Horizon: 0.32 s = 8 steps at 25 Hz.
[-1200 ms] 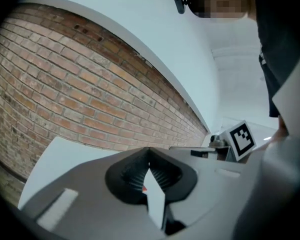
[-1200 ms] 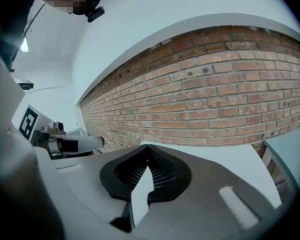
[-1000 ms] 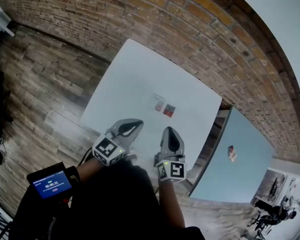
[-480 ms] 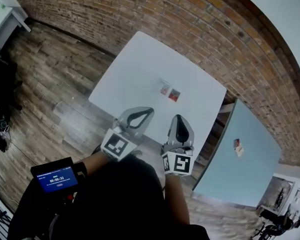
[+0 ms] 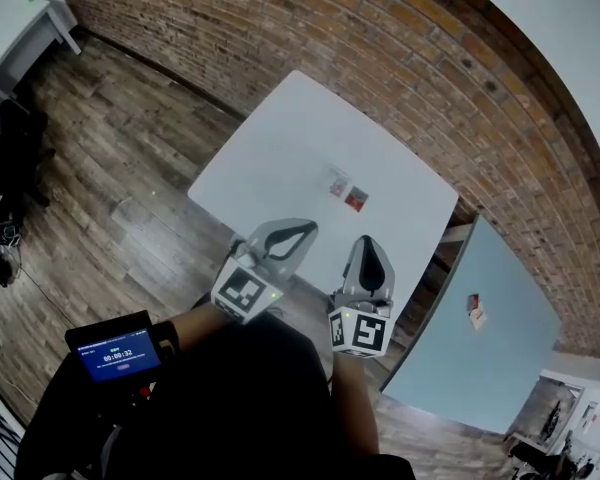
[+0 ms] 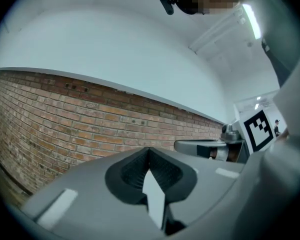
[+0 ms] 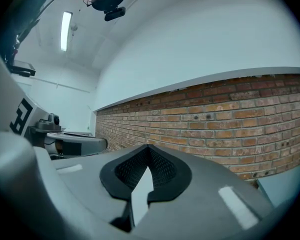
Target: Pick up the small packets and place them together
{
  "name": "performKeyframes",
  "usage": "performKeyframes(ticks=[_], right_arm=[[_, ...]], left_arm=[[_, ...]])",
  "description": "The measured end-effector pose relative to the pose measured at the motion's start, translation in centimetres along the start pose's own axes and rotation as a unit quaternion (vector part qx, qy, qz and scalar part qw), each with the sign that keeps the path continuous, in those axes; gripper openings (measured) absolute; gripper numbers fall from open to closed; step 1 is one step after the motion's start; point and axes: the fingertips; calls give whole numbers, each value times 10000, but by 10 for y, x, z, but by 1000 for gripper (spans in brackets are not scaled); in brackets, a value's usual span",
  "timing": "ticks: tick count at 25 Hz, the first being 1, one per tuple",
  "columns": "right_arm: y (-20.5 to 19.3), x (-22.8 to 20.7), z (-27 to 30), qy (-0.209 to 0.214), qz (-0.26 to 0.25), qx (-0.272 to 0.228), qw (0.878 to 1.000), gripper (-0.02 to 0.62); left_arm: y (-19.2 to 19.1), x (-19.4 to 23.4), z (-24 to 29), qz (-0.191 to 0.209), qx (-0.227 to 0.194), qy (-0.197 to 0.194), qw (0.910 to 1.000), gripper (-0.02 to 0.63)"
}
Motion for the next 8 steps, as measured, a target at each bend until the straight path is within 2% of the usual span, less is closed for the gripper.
performKeyframes(ticks=[4, 8], right_arm=[[0, 1, 6, 109, -11, 2, 9999, 0], [1, 7, 14, 268, -107, -49, 9996, 0]], left_arm=[[-3, 6, 3, 15, 9, 108, 9999, 2], [-1, 6, 3, 421, -84, 120, 9990, 2]])
Point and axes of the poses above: the fingertips, and each gripper's own axes: z forward along the fingers, x to its left, y out of its top, and after that the axes turned 6 degrees about -x, right-handed
